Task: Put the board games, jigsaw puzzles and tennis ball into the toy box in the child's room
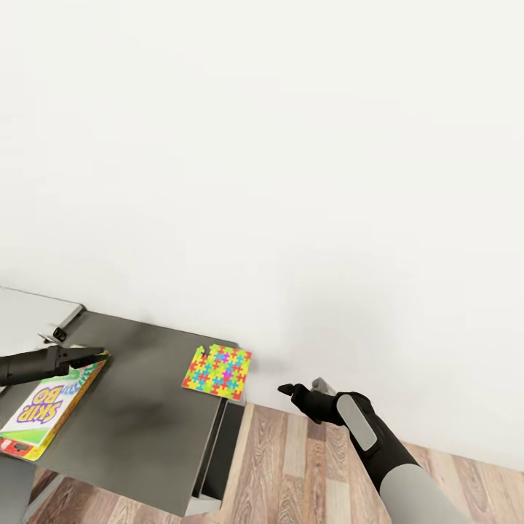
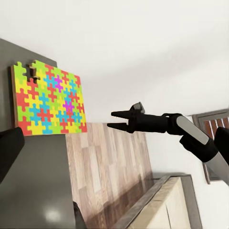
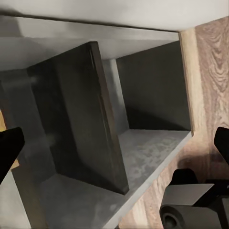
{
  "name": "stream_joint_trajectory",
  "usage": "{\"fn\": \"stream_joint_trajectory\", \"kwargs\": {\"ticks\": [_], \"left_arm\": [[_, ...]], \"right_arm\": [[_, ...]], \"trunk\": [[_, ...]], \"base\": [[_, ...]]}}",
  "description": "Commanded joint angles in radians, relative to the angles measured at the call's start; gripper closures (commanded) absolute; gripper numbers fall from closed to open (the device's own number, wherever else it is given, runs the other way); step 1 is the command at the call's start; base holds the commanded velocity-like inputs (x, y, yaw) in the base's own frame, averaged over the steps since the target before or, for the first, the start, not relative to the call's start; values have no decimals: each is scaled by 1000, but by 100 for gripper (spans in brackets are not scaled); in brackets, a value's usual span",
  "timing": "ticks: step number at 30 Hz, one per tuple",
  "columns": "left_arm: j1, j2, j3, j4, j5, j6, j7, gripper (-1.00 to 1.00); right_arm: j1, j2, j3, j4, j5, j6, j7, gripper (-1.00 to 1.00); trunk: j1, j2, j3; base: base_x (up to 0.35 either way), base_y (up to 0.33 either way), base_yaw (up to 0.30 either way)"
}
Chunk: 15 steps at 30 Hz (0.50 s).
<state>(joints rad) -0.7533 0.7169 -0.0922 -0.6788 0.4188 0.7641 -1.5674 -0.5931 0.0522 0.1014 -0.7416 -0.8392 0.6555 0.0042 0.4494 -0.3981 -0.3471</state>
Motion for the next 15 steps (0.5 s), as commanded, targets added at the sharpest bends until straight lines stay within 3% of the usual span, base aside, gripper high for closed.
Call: {"fn": "stream_joint_trajectory", "kwargs": {"ticks": [1, 15], "left_arm": [[-1, 1, -6, 1, 5, 11, -3, -100], [-1, 1, -6, 1, 5, 10, -3, -100]], "right_arm": [[-1, 0, 0, -1, 1, 3, 0, -100], [-1, -1, 0, -1, 2, 1, 1, -100]], "trunk": [[1, -2, -2], [1, -2, -2]], "base": [[0, 0, 60], [0, 0, 8]]}}
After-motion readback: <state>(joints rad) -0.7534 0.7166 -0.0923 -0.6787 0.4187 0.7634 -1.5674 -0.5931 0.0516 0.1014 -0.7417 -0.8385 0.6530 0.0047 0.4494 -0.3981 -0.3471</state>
